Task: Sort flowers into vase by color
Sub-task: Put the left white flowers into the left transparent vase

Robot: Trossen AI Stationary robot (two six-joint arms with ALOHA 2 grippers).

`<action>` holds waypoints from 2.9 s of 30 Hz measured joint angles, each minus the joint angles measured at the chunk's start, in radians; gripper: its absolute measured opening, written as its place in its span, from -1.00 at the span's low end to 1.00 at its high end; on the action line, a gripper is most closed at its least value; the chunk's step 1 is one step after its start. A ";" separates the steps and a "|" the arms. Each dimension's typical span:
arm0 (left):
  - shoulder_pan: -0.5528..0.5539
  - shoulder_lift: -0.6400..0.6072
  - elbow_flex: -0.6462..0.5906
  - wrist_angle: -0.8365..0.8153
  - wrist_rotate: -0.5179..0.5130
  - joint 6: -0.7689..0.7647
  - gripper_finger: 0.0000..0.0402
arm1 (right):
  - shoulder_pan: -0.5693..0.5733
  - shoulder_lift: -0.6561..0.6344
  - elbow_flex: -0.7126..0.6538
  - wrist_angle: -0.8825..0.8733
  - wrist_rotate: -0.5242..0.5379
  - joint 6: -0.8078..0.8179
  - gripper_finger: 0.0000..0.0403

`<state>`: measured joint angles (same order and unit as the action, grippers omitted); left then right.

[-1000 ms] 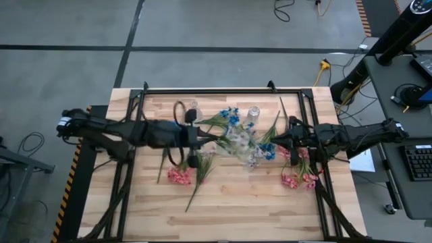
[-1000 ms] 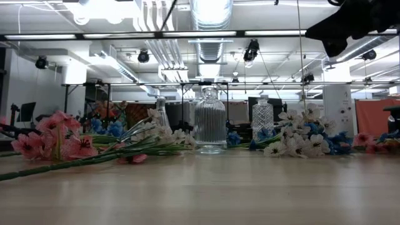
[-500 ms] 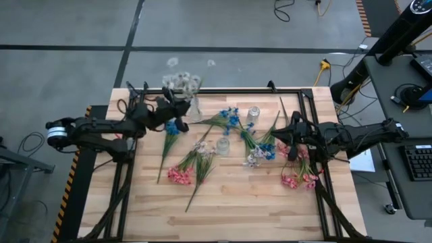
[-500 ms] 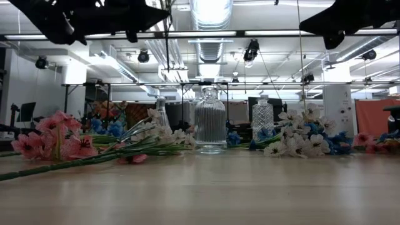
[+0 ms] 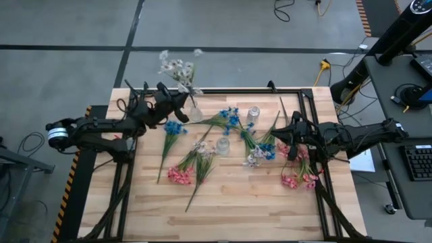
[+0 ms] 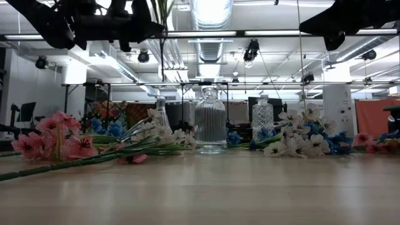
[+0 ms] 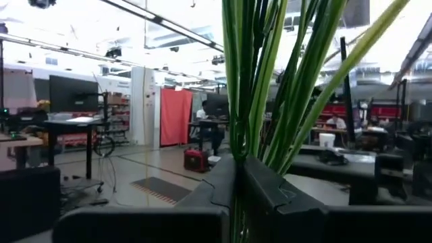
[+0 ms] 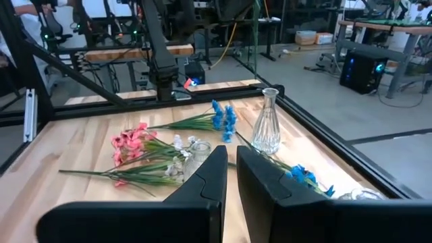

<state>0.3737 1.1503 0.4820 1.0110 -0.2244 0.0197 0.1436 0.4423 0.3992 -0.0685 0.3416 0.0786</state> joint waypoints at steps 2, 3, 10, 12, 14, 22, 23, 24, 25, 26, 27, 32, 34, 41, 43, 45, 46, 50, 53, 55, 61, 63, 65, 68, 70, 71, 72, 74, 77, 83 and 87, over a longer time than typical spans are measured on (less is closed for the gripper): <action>0.016 0.002 0.000 -0.005 -0.002 -0.003 -1.00 | 0.000 0.000 -0.004 0.000 0.000 0.008 -0.86; 0.023 0.005 0.000 -0.005 -0.002 -0.005 -1.00 | 0.000 0.000 -0.007 -0.001 0.000 0.012 -0.86; 0.058 0.054 0.015 -0.007 -0.002 -0.051 -1.00 | 0.000 0.000 -0.032 -0.001 0.001 0.034 -0.86; 0.059 0.073 0.031 -0.006 -0.002 -0.054 -1.00 | 0.000 0.000 -0.035 0.000 0.000 0.034 -0.86; 0.061 0.094 0.049 -0.009 -0.002 -0.051 -1.00 | 0.000 0.000 -0.039 -0.001 0.001 0.036 -0.86; 0.095 0.136 0.072 -0.021 -0.002 -0.061 -1.00 | 0.000 0.000 -0.039 -0.001 0.000 0.037 -0.86; 0.098 0.137 0.069 -0.022 -0.003 -0.070 -1.00 | 0.000 0.000 -0.038 0.000 0.001 0.037 -0.86; 0.101 0.135 0.067 -0.025 -0.003 -0.074 -1.00 | 0.000 -0.001 -0.037 0.001 0.000 0.037 -0.86; 0.105 0.131 0.066 -0.039 -0.003 -0.075 -1.00 | 0.000 -0.001 -0.037 0.000 0.000 0.036 -0.86; 0.107 0.128 0.065 -0.051 -0.003 -0.075 -1.00 | 0.000 -0.001 -0.037 0.000 0.001 0.036 -0.86; 0.109 0.123 0.065 -0.065 -0.003 -0.076 -1.00 | 0.000 -0.001 -0.037 0.000 0.001 0.036 -0.86; 0.118 0.093 0.065 -0.126 -0.004 -0.077 -1.00 | 0.000 -0.001 -0.037 0.000 0.000 0.041 -0.86; 0.120 0.087 0.065 -0.148 -0.004 -0.077 -1.00 | 0.000 -0.001 -0.037 0.000 0.000 0.041 -0.86; 0.129 0.093 0.064 -0.165 -0.003 -0.075 -1.00 | 0.000 -0.001 -0.038 0.000 0.000 0.041 -0.86; 0.130 0.095 0.064 -0.165 -0.003 -0.077 -1.00 | 0.000 -0.001 -0.038 0.000 0.000 0.041 -0.86; 0.130 0.095 0.064 -0.164 -0.003 -0.077 -1.00 | 0.000 0.000 -0.038 0.000 0.000 0.041 -0.86; 0.130 0.095 0.064 -0.164 -0.003 -0.077 -1.00 | 0.000 0.000 -0.038 0.000 0.000 0.041 -0.86; 0.130 0.095 0.064 -0.164 -0.003 -0.077 -1.00 | 0.000 -0.001 -0.038 0.000 0.000 0.041 -0.86; 0.130 0.095 0.064 -0.164 -0.003 -0.077 -1.00 | 0.000 0.000 -0.038 0.000 0.000 0.041 -0.86; 0.130 0.095 0.064 -0.164 -0.002 -0.077 -1.00 | 0.000 0.000 -0.038 0.000 0.000 0.041 -0.86; 0.130 0.095 0.064 -0.164 0.011 -0.082 -1.00 | 0.000 0.000 -0.038 0.002 0.000 0.036 -0.86; 0.130 0.095 0.064 -0.164 0.029 -0.082 -1.00 | 0.000 -0.001 -0.038 0.002 0.000 0.031 -0.86; 0.130 0.095 0.064 -0.165 0.032 -0.082 -1.00 | 0.000 0.000 -0.038 0.003 0.000 0.016 -0.86; 0.130 0.095 0.064 -0.178 0.032 -0.082 -1.00 | 0.000 0.000 -0.038 0.004 0.000 0.011 -0.86; 0.130 0.095 0.064 -0.186 0.032 -0.082 -1.00 | 0.000 -0.001 -0.038 0.004 0.000 0.007 -0.86; 0.130 0.095 0.064 -0.189 0.032 -0.082 -1.00 | 0.000 -0.001 -0.038 0.004 0.000 0.007 -0.86; 0.130 0.095 0.064 -0.191 0.033 -0.082 -1.00 | 0.000 -0.001 -0.038 0.004 0.000 0.007 -0.86; 0.130 0.095 0.064 -0.191 0.032 -0.082 -1.00 | 0.000 -0.001 -0.039 0.003 0.000 0.007 -0.86; 0.130 0.095 0.064 -0.191 0.032 -0.082 -1.00 | 0.000 -0.001 -0.039 0.000 0.000 0.007 -0.86; 0.130 0.095 0.063 -0.190 0.032 -0.082 -1.00 | 0.000 -0.001 -0.039 0.000 0.000 0.008 -0.86; 0.130 0.095 0.063 -0.190 0.032 -0.090 -1.00 | 0.000 -0.001 -0.039 -0.001 0.000 0.008 -0.86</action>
<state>0.5041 1.2457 0.5455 0.8213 -0.1921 -0.0700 0.1436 0.4416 0.3607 -0.0692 0.3417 0.0864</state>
